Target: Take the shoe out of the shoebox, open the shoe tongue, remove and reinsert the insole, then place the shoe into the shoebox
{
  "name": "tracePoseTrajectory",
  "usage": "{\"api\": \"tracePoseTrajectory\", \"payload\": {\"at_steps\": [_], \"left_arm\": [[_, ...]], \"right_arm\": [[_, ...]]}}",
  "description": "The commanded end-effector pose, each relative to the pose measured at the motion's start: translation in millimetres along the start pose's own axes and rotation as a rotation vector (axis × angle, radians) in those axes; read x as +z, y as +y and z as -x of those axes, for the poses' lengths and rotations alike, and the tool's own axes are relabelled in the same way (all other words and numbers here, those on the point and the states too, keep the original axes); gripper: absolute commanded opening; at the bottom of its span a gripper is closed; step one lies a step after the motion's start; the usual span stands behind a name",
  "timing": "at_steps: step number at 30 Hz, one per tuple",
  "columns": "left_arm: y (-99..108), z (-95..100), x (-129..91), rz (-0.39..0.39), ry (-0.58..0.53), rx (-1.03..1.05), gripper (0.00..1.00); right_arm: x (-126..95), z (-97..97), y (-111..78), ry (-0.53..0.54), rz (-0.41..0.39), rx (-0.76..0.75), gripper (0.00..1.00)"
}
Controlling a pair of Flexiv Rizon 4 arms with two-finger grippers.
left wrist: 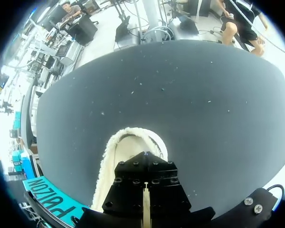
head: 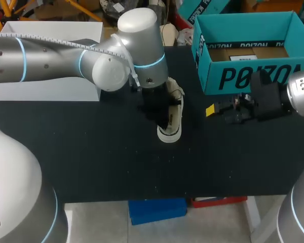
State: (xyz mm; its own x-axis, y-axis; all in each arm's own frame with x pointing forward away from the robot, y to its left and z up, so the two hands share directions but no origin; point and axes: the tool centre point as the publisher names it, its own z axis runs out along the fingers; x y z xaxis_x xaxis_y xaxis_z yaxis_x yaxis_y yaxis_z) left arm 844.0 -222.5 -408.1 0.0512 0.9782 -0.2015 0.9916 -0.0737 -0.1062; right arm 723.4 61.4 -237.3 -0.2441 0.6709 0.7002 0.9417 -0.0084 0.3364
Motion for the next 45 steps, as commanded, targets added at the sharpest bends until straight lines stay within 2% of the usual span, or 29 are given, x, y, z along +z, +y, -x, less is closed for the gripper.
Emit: {"api": "tracePoseTrajectory", "payload": {"at_steps": [1,7,11,13,19,21,25,29,32,39,45], "left_arm": [[2,5.9,14,-0.021,0.019,0.006,0.0],[1,7.3,20,-0.031,0.007,0.013,0.0],[-1,13.1,3,-0.03,-0.049,-0.001,0.0],[-2,16.5,-13,-0.033,-0.092,-0.025,0.0],[-4,22.2,-75,-0.195,-0.385,-0.323,0.0],[-1,23.3,-101,-0.251,-0.514,-0.441,0.0],[22,15.2,-143,-0.234,-0.68,-0.605,0.0],[47,1.9,-171,-0.171,-0.759,-0.721,0.0],[71,-9.3,-178,-0.069,-0.748,-0.754,0.0],[118,-22.5,-166,0.051,-0.673,-0.783,0.0],[155,-17.1,-147,0.089,-0.619,-0.772,0.0]], "right_arm": [[0,-0.9,0.5,-0.003,-0.002,0.001,1.0],[0,-0.9,0.5,-0.003,-0.002,0.001,1.0],[0,-0.9,0.5,-0.003,-0.002,0.001,1.0],[0,-0.9,0.5,-0.003,-0.002,0.001,1.0],[0,-0.9,0.5,-0.003,-0.002,0.001,1.0],[0,-0.9,0.5,-0.003,-0.002,0.001,1.0],[0,-0.9,0.5,-0.003,-0.002,0.001,1.0],[0,-0.9,0.5,-0.003,-0.002,0.001,1.0],[0,-0.9,0.5,-0.003,-0.002,0.001,1.0],[0,-0.9,0.5,-0.003,-0.002,0.001,1.0],[0,-0.9,0.5,-0.003,-0.002,0.001,1.0]]}}
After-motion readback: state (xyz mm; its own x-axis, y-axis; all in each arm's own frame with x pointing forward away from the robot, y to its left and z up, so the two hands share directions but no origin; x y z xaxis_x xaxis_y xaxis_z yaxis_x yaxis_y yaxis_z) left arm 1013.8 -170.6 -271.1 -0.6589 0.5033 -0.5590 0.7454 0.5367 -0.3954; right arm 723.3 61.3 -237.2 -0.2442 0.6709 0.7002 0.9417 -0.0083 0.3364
